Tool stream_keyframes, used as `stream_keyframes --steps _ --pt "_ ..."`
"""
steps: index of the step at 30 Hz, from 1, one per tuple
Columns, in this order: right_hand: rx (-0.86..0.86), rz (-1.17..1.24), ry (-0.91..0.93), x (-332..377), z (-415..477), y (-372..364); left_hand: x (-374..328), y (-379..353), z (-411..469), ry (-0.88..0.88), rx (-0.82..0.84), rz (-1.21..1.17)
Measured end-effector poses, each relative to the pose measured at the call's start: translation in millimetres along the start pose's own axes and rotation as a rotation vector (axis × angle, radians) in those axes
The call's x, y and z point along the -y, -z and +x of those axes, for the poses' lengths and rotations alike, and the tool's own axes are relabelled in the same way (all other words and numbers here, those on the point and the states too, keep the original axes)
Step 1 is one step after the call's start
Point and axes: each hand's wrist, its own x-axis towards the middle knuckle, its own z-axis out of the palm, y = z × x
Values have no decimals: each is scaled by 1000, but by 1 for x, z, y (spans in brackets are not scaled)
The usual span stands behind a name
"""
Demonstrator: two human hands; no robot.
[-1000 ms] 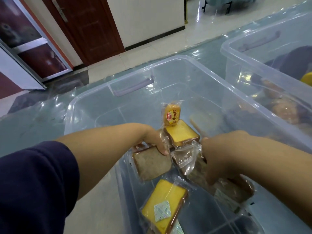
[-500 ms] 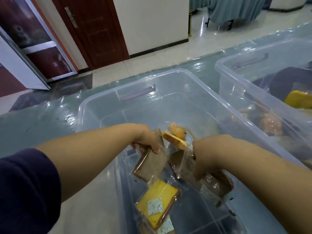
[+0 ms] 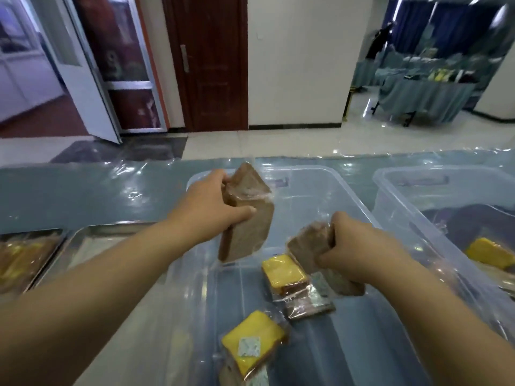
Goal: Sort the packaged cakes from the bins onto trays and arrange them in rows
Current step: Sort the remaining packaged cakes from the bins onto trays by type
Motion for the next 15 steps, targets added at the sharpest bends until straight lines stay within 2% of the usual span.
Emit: stream_keyframes --steps 4,7,11,15 --pt "-196 268 17 17 -14 14 6 37 -34 -12 -249 -384" --pt "-344 507 80 45 -34 20 24 65 -58 17 -317 -636" --pt "-447 796 185 107 -76 15 60 102 -98 20 -400 -748" --pt "-442 996 270 183 -117 -5 121 139 -140 100 -483 -804"
